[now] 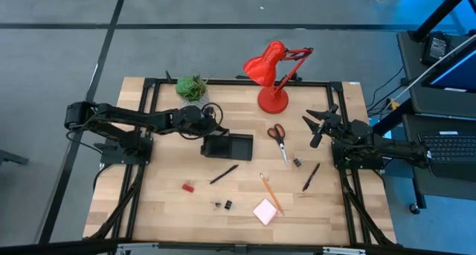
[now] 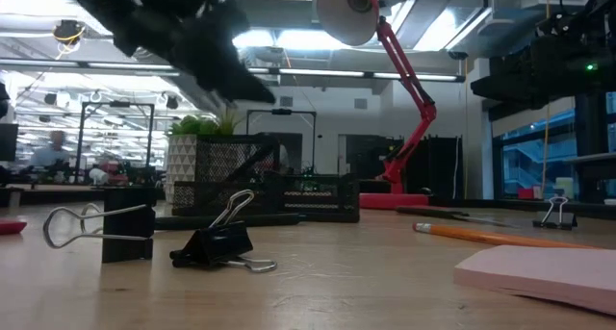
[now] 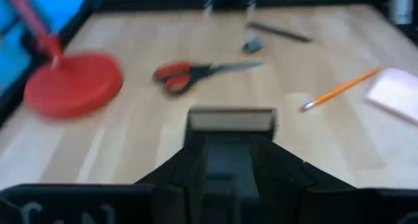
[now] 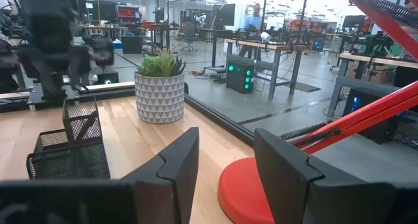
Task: Pick and place office supplies into organizer
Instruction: Put the left black pen into the black desk organizer
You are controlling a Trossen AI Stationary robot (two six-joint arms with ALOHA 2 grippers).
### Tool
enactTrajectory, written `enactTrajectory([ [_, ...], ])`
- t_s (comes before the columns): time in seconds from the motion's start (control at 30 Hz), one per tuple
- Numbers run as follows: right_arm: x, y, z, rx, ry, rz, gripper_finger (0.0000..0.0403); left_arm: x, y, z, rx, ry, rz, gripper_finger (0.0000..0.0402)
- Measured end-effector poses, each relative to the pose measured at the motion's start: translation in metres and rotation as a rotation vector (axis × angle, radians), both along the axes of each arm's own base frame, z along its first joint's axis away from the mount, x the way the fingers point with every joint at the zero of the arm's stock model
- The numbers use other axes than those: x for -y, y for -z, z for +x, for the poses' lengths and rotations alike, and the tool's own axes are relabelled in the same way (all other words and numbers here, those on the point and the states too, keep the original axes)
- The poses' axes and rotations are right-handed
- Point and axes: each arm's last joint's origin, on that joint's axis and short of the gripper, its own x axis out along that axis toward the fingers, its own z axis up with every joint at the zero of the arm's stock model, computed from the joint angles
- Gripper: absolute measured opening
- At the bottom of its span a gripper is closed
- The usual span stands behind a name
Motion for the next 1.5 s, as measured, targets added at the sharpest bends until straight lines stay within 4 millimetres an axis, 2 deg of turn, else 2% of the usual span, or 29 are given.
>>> enactTrajectory([
  [0.13, 0.0, 0.0, 0.0, -0.001, 0.0, 0.0, 0.015, 0.017, -0.009, -0.006, 0.002, 0.132, 0.078, 0.0119],
  [0.23, 0.0, 0.0, 0.0, 0.0, 0.0, 0.0, 0.015, 0.03, -0.01, -0.009, -0.006, 0.176, 0.063, 0.0124],
  [0.47, 0.0, 0.0, 0.0, -0.001, 0.0, 0.0, 0.015, 0.066, 0.0, -0.005, -0.055, 0.265, 0.034, 0.0147],
  [0.67, 0.0, 0.0, 0.0, 0.014, -0.001, 0.022, 0.015, 0.094, 0.013, 0.004, -0.139, 0.16, 0.002, 0.016],
  [0.83, 0.0, 0.0, 0.0, 0.015, -0.001, 0.023, 0.015, 0.114, 0.02, 0.015, -0.283, 0.08, -0.035, 0.0158],
  [1.13, 0.0, 0.0, 0.0, 0.014, -0.001, 0.022, 0.015, 0.13, 0.036, 0.041, -0.543, -0.122, -0.159, 0.0157],
  [1.4, 0.0, 0.0, 0.0, 0.015, -0.002, 0.023, 0.015, 0.138, 0.055, 0.058, -0.655, -0.155, -0.282, 0.0157],
  [1.5, 0.0, 0.0, 0.0, 0.014, -0.002, 0.022, 0.015, 0.138, 0.065, 0.057, -0.703, -0.172, -0.279, 0.0157],
])
